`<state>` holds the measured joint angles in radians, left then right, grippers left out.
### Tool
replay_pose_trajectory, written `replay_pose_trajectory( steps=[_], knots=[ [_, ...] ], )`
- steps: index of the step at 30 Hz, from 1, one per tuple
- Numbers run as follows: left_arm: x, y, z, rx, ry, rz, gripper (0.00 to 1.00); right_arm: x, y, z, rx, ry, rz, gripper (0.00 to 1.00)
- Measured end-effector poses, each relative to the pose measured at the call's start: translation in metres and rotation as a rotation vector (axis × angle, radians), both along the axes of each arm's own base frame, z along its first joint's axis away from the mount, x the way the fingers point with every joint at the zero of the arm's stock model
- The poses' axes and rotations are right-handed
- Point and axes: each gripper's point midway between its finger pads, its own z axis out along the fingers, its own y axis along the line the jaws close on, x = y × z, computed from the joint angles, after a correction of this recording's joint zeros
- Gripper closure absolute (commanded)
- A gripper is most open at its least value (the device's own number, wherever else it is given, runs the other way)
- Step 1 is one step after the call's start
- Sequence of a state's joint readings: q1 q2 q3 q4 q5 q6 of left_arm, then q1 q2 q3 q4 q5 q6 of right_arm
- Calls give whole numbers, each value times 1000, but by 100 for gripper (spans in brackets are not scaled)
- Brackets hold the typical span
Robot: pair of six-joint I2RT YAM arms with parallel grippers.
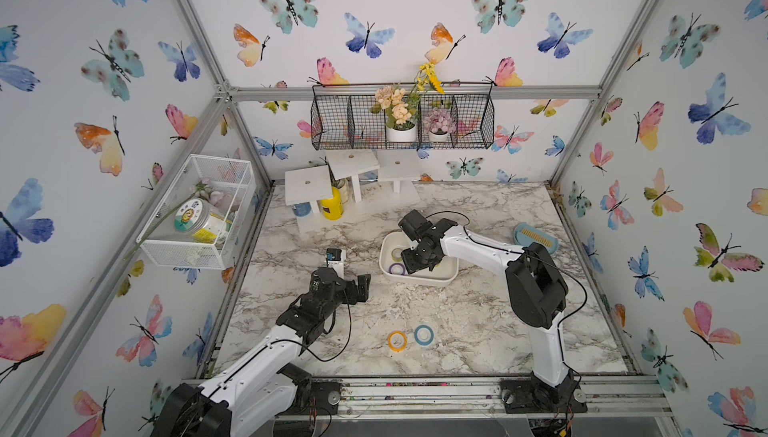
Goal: Put the transparent tape into the storage box
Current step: Place the tape in the storage box, then pick up the tape at the center of the board.
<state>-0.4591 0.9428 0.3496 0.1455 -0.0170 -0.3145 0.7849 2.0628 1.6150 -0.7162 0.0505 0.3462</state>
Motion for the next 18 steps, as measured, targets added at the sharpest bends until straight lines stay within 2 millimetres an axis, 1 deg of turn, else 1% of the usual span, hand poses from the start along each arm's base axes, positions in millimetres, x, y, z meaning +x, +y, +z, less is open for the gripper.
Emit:
replay_pose_trajectory(
  steps=[3,8,13,16,18],
  knots=[
    [0,0,0,0,0,0,1,0,1,0,4,0,1,39],
    [0,0,0,0,0,0,1,1,2,1,8,-3,0,30],
    [0,0,0,0,0,0,1,1,2,3,12,-6,-1,29],
    [0,0,1,-1,-3,0,1,-2,-1,13,28,-20,-7,28],
    [0,0,3,-4,-10,0,1,-8,-7,25,46,-33,-8,27]
  ],
)
